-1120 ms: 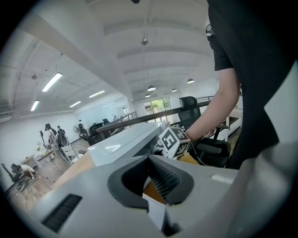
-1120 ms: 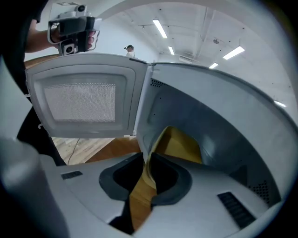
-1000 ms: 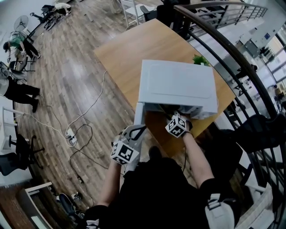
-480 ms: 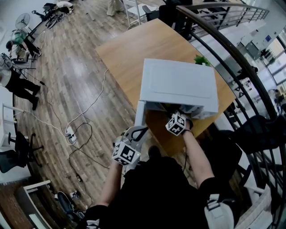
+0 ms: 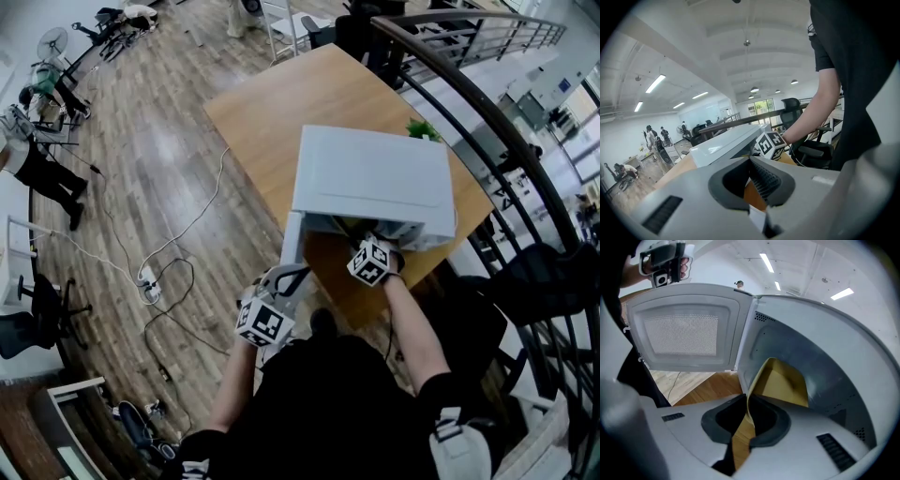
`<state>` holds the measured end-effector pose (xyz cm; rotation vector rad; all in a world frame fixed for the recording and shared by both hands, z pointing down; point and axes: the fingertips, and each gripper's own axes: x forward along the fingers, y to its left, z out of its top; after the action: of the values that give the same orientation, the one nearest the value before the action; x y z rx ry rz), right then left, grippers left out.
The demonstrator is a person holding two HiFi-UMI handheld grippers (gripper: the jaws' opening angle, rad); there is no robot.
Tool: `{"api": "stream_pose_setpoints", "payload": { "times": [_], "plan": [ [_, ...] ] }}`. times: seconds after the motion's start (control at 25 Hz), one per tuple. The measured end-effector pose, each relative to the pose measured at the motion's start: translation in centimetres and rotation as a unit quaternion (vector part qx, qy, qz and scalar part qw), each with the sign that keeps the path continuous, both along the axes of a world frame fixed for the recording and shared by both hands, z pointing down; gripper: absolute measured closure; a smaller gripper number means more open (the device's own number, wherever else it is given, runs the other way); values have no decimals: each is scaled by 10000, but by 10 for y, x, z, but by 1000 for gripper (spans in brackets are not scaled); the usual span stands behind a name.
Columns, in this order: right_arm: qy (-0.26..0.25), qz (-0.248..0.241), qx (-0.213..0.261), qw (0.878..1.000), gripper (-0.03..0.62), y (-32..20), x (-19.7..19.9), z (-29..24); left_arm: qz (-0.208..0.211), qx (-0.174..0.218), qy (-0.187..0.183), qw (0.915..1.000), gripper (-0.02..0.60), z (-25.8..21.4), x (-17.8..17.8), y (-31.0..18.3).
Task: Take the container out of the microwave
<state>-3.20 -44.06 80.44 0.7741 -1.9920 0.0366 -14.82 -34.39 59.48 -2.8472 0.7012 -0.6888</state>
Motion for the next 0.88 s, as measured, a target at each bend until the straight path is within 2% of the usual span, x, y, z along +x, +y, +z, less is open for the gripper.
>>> {"api": "stream_pose_setpoints", "payload": {
  "times": [0.6,0.88],
  "plan": [
    [-167,-82,118,9998,566,30,15,-16,-188,160,-4,9997,579,-13,19,26],
    [-154,-194,146,9996,566,52,34,-24,-307,220,-17,9993,578,-22,37,49]
  ]
}}
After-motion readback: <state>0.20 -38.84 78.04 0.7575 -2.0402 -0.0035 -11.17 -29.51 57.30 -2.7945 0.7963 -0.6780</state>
